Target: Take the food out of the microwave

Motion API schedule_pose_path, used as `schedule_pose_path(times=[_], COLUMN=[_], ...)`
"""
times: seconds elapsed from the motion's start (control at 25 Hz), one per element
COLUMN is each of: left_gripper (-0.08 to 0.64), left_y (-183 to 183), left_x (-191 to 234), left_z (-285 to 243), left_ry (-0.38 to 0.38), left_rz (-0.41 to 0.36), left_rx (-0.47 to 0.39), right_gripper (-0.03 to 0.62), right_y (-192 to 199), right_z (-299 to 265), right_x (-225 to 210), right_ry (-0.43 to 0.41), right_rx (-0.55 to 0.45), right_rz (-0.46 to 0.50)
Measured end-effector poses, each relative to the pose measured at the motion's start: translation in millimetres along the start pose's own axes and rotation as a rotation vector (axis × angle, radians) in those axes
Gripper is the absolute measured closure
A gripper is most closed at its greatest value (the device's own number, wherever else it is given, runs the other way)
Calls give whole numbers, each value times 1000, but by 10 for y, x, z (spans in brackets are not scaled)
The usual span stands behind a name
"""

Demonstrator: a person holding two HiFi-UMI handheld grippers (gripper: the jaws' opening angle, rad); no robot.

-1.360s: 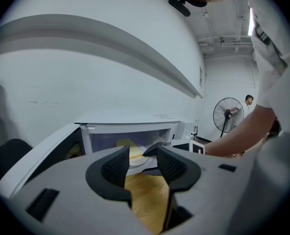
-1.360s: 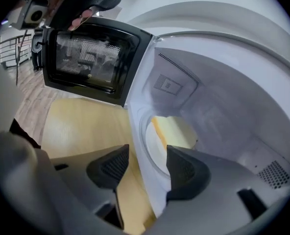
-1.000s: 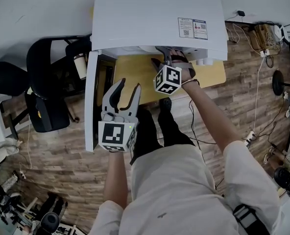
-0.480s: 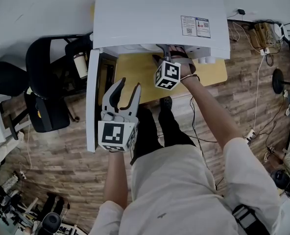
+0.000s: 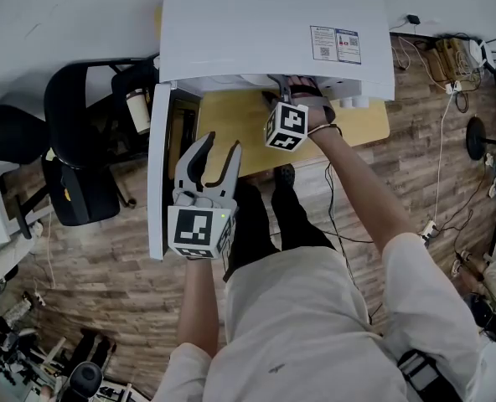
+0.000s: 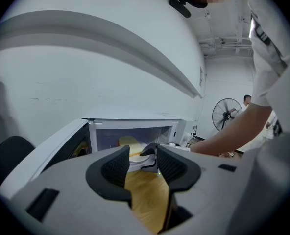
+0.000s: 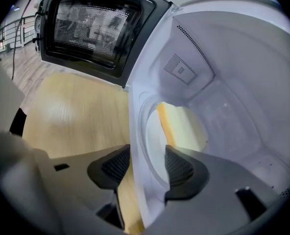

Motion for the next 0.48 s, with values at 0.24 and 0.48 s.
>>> schedule_pose_path(times=[0.24,0.48], left_gripper=[408,408], left_y=[-4,-14], left_x=[-11,-23], left_z=[-9,-15], left_ry=[-3,-7], left_rz=[3,4], left_rx=[0,-1], right_gripper=[396,407], right_y=[-8,5], right_z=[22,62], right_x=[35,77], right_ry=[0,2], right_rx=[-6,-9], right_rz=[6,8])
Point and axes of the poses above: the fingertips, and each gripper's own axes: z backward along the fingers, x to its left, y out of its underside, the point moved 4 cm from there along z, backward along the fingers, and after that the axes turned 15 degrees about -z, right-handed, at the moved point
